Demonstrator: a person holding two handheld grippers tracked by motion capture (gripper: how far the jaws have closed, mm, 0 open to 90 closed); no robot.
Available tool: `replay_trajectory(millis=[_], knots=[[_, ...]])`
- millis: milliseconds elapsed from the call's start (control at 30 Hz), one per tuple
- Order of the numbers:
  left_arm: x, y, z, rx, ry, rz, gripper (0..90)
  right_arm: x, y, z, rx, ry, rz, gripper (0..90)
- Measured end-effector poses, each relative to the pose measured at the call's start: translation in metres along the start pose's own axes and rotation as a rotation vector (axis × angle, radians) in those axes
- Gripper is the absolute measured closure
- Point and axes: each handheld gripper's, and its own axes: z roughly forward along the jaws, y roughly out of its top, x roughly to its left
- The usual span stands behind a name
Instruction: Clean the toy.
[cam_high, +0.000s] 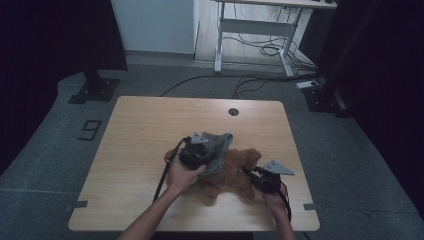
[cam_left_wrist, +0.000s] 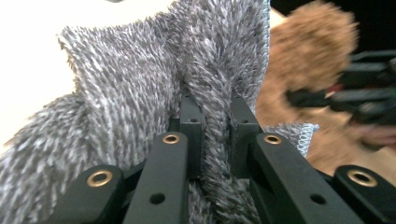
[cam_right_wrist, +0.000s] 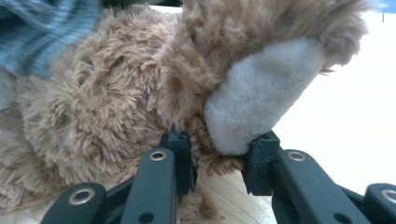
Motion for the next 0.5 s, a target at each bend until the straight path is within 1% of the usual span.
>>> replay_trajectory(millis=[67,100,200,300,367,433,467,500], knots=[[0.017,-0.010,-0.014,-0.021,-0.035,-0.052,79.5,-0.001,-0.001,0.000,-0.003,0.008,0.008,69.3],[0.021,-0.014,-0.020,-0.030,-0.041,-0.061,79.6,-0.001,-0.001,0.000,-0.003,0.009,0.011,69.3],[0.028,-0.021,-0.036,-0.051,-0.029,-0.053,79.6,0.000,-0.001,0.002,-0.002,0.005,0.009,69.3],[0.036,-0.029,-0.050,-0.076,-0.003,-0.056,79.4,0.001,-0.001,0.001,0.000,0.003,0.008,69.3],[0.045,-0.037,-0.058,-0.083,0.017,-0.077,79.3,0.001,-0.002,0.001,0.000,0.003,0.008,69.4],[0.057,-0.048,-0.062,-0.080,0.035,-0.108,79.3,0.001,-0.002,0.001,0.001,0.003,0.009,69.3],[0.061,-0.052,-0.063,-0.077,0.039,-0.123,79.2,0.001,-0.002,0.001,0.004,0.004,0.010,69.3],[0.067,-0.060,-0.064,-0.075,0.037,-0.143,79.2,0.001,-0.002,0.001,0.002,0.004,0.011,69.3]])
